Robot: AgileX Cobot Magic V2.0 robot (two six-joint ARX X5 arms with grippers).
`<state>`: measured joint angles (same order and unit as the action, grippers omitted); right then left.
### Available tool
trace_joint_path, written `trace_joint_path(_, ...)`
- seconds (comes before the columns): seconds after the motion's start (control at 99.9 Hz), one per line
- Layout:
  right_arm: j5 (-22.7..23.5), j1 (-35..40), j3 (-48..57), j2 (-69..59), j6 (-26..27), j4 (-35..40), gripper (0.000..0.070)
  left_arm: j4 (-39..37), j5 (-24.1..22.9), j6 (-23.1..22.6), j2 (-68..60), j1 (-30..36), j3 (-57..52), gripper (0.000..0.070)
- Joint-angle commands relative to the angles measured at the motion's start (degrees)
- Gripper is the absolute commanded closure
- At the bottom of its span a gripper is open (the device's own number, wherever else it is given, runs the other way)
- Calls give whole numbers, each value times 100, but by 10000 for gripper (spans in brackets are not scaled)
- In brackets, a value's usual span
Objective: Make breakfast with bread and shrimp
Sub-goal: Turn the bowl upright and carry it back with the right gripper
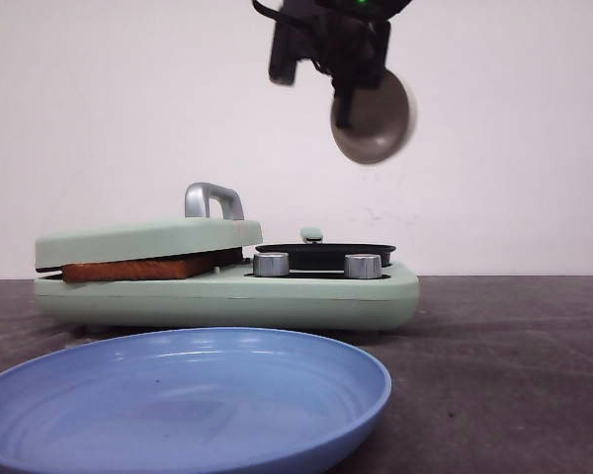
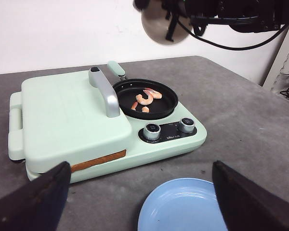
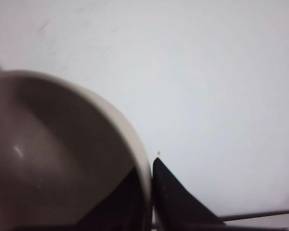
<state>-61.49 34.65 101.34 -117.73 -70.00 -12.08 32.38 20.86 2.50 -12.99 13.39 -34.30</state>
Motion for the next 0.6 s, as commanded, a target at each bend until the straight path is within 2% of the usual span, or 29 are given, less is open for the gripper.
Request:
trace_joint_path(0.0,15,13,175,201,1263,601,694,-61,-11,-33,4,11,0,202)
trace_joint_path(0.1,186,-94,175,420,2181,1556,694,-61,-11,-31,-4,11,0,202)
trace_joint_path(0.24,695,-308,175,796,3744,3108,694,-17,-96,-24,-7,11,0,203)
trace_joint_path(0.31,1115,-485,175,1014,4699,3956,694,13,-184,-9,-7,11,0,203)
trace_joint_path(0.42,1827,-798,175,1320,5862,5073,694,55,-201,-7,-31,11,0,202)
trace_joint_path(0.59,3123,-1340,175,1648,7106,6242,694,101,-201,-7,-199,11,0,202)
